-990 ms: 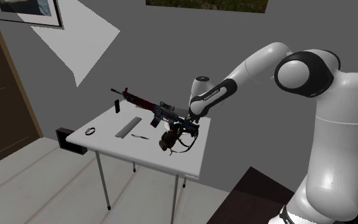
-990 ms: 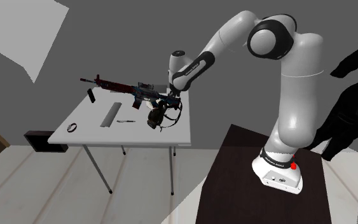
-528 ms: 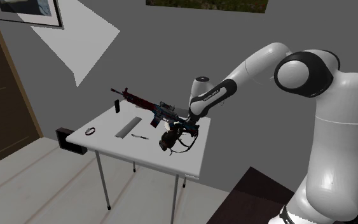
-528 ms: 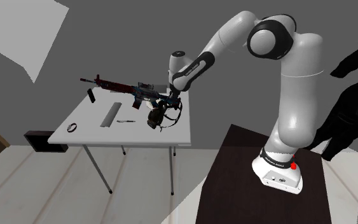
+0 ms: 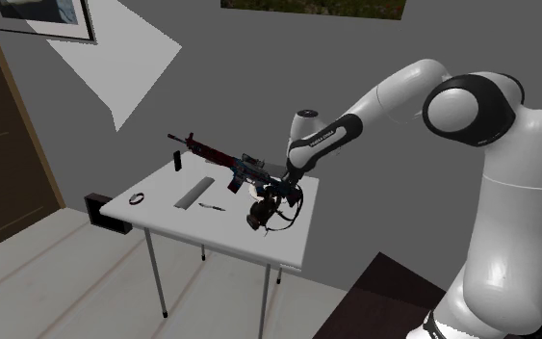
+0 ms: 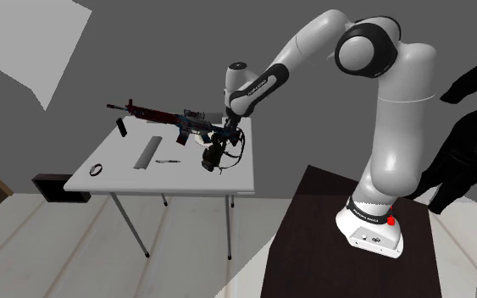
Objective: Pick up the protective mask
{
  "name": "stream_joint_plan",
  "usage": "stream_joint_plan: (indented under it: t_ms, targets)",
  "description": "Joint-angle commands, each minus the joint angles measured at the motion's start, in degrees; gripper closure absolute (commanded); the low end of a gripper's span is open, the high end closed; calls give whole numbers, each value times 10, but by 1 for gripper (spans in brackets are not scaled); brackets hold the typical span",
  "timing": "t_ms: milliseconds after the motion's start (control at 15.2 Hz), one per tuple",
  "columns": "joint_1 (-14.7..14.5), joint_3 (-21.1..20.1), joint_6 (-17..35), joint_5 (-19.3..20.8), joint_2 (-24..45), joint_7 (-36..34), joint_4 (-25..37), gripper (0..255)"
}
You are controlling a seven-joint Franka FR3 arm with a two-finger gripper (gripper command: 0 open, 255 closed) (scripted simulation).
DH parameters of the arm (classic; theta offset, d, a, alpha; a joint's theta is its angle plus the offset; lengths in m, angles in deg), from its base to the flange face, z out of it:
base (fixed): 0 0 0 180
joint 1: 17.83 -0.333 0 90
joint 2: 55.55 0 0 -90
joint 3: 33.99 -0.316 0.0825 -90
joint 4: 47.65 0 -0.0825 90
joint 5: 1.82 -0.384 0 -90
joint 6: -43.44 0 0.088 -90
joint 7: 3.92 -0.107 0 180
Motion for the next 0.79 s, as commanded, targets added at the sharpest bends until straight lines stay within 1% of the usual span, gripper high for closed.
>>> stream_joint_plan:
  t_ms: [0, 594, 726]
  targets:
    - [-1, 0, -13, 0, -9, 1, 5, 255]
    - [-2, -1, -74, -3, -48, 8, 27, 255]
    - [-2, -1, -75, -3, -49, 8, 27, 255]
